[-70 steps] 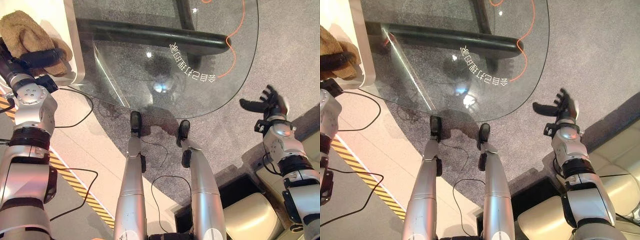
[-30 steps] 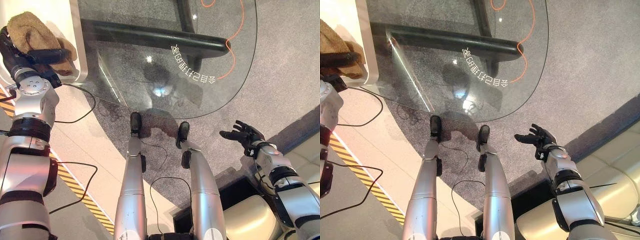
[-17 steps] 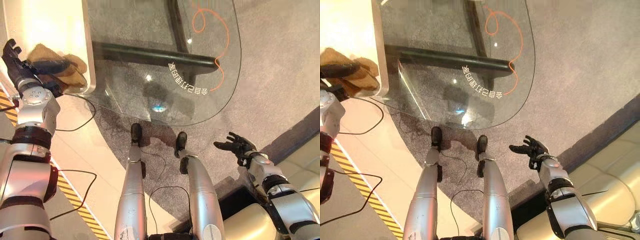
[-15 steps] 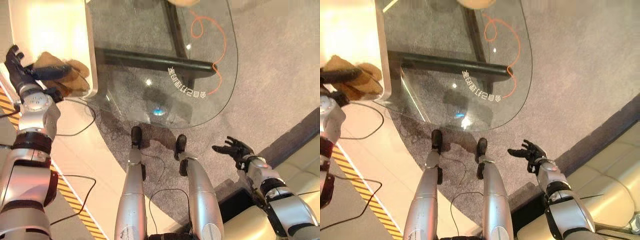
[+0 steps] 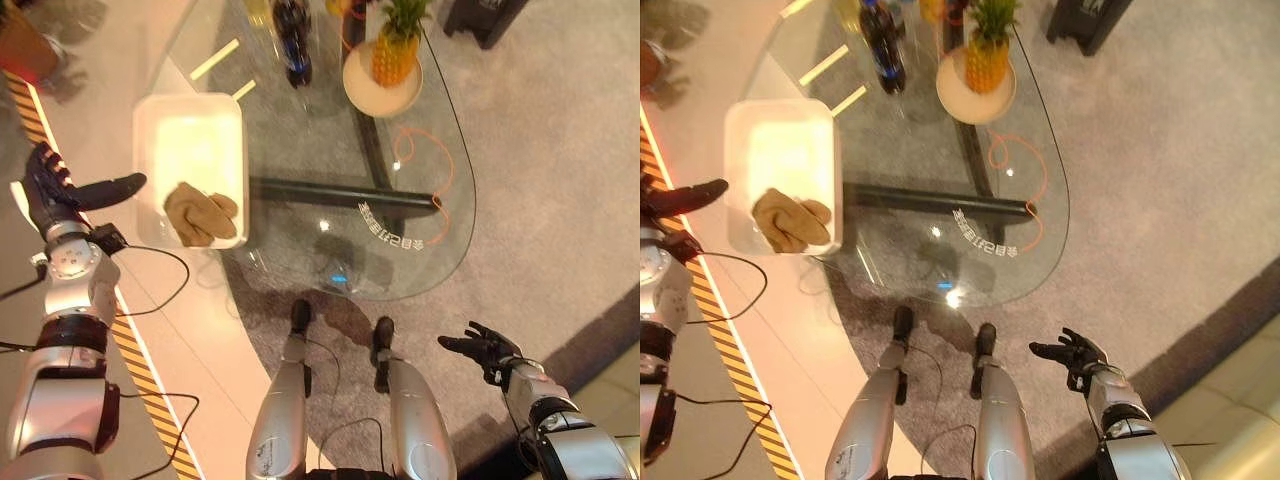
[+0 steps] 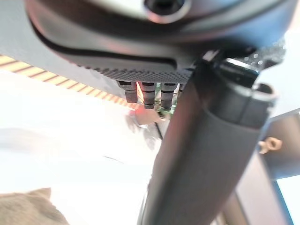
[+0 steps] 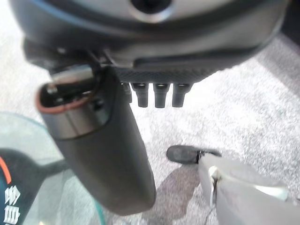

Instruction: Wipe the table with a cloth and put it in the basket.

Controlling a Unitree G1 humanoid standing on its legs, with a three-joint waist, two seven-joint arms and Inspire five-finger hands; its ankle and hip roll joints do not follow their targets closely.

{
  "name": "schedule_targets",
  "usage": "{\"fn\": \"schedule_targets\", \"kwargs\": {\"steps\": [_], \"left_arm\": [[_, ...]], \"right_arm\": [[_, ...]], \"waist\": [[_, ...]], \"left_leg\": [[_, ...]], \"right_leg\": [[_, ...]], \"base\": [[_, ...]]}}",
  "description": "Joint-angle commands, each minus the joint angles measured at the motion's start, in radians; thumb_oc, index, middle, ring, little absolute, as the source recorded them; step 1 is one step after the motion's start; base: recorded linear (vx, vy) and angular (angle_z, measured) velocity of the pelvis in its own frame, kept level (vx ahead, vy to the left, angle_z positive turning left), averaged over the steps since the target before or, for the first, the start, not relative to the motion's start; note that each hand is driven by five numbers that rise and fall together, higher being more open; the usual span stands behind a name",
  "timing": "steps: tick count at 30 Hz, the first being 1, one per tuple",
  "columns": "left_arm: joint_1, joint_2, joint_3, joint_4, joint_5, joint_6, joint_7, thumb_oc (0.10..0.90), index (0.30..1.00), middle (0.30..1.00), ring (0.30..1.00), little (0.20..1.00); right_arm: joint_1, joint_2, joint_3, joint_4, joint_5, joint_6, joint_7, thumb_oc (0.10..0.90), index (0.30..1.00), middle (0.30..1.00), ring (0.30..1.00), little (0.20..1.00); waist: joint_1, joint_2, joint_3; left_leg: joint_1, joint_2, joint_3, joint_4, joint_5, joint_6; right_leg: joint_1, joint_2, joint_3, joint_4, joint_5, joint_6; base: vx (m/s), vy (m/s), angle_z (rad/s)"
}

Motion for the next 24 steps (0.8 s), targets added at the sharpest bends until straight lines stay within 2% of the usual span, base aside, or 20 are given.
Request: {"fn": "schedule_targets", "kwargs": {"steps": [1,3,4,8,13,15,20,21,24], "left_arm": [[0.101,-0.026,0.066,-0.048,0.028,-0.110,-0.071,0.800,0.900,0.900,0.900,0.900],[0.105,-0.027,0.067,-0.050,0.028,-0.109,-0.072,0.800,0.900,0.900,0.900,0.900],[0.170,-0.065,0.076,-0.052,0.055,-0.106,-0.101,0.800,0.900,0.900,0.900,0.900],[0.293,-0.135,0.090,-0.035,0.091,-0.104,-0.146,0.800,0.900,0.900,0.900,0.900],[0.427,-0.237,0.089,0.079,0.188,-0.091,-0.239,0.800,0.900,0.900,0.900,0.900],[0.453,-0.260,0.087,0.126,0.182,-0.060,-0.278,0.800,0.900,0.900,0.900,0.900],[0.502,-0.308,0.080,0.222,0.232,-0.030,-0.378,0.800,0.900,0.900,0.900,0.900],[0.513,-0.324,0.075,0.248,0.237,0.001,-0.407,0.800,0.900,0.900,0.900,0.900],[0.530,-0.339,0.063,0.316,0.280,0.023,-0.443,0.800,0.900,0.900,0.900,0.900]], "right_arm": [[0.165,-0.040,-0.013,0.041,-0.048,0.004,0.005,0.800,0.900,0.900,0.900,0.900],[0.167,-0.040,-0.012,0.040,-0.049,0.004,0.004,0.800,0.900,0.900,0.900,0.900],[0.193,-0.027,-0.032,0.043,-0.072,-0.006,0.000,0.800,0.900,0.900,0.900,0.900],[0.249,0.011,-0.058,0.040,-0.096,-0.035,0.000,0.800,0.900,0.900,0.900,0.900],[0.309,0.067,-0.058,0.043,-0.185,-0.046,-0.031,0.800,0.900,0.900,0.900,0.900],[0.317,0.077,-0.057,0.051,-0.211,-0.046,-0.035,0.800,0.900,0.900,0.900,0.900],[0.330,0.095,-0.047,0.061,-0.292,-0.025,-0.022,0.800,0.900,0.900,0.900,0.900],[0.332,0.100,-0.045,0.071,-0.312,-0.020,-0.017,0.800,0.900,0.900,0.900,0.900],[0.332,0.105,-0.041,0.087,-0.313,-0.001,-0.022,0.800,0.900,0.900,0.900,0.900]], "waist": [[-0.011,-0.043,-0.199],[-0.012,-0.042,-0.199],[-0.007,-0.043,-0.234],[-0.002,-0.049,-0.290],[0.002,-0.059,-0.372],[0.002,-0.061,-0.388],[0.002,-0.065,-0.406],[0.003,-0.064,-0.410],[0.001,-0.064,-0.416]], "left_leg": [[0.071,-0.109,0.060,0.020,-0.132,0.042],[0.075,-0.109,0.060,0.018,-0.132,0.042],[0.115,-0.109,0.054,-0.005,-0.136,0.043],[0.184,-0.107,0.044,-0.043,-0.139,0.046],[0.272,-0.097,0.045,-0.079,-0.150,0.050],[0.295,-0.096,0.045,-0.084,-0.156,0.050],[0.330,-0.092,0.049,-0.085,-0.167,0.052],[0.338,-0.091,0.050,-0.084,-0.170,0.053],[0.352,-0.088,0.054,-0.083,-0.175,0.054]], "right_leg": [[0.121,0.021,-0.015,-0.210,0.075,0.015],[0.125,0.021,-0.015,-0.212,0.076,0.015],[0.166,0.024,-0.017,-0.233,0.075,0.018],[0.234,0.028,-0.019,-0.272,0.083,0.024],[0.317,0.034,-0.023,-0.307,0.087,0.025],[0.340,0.035,-0.025,-0.315,0.086,0.024],[0.376,0.033,-0.027,-0.327,0.087,0.024],[0.384,0.033,-0.027,-0.328,0.085,0.022],[0.398,0.033,-0.024,-0.329,0.082,0.020]], "base": [[0.12,0.025,-0.02],[0.07,0.015,0.03],[0.10,0.014,0.06],[0.13,-0.002,0.06],[0.10,0.004,0.04],[0.03,0.007,-0.01],[0.01,0.009,0.00],[0.04,0.030,-0.02],[0.02,0.018,-0.02]]}}
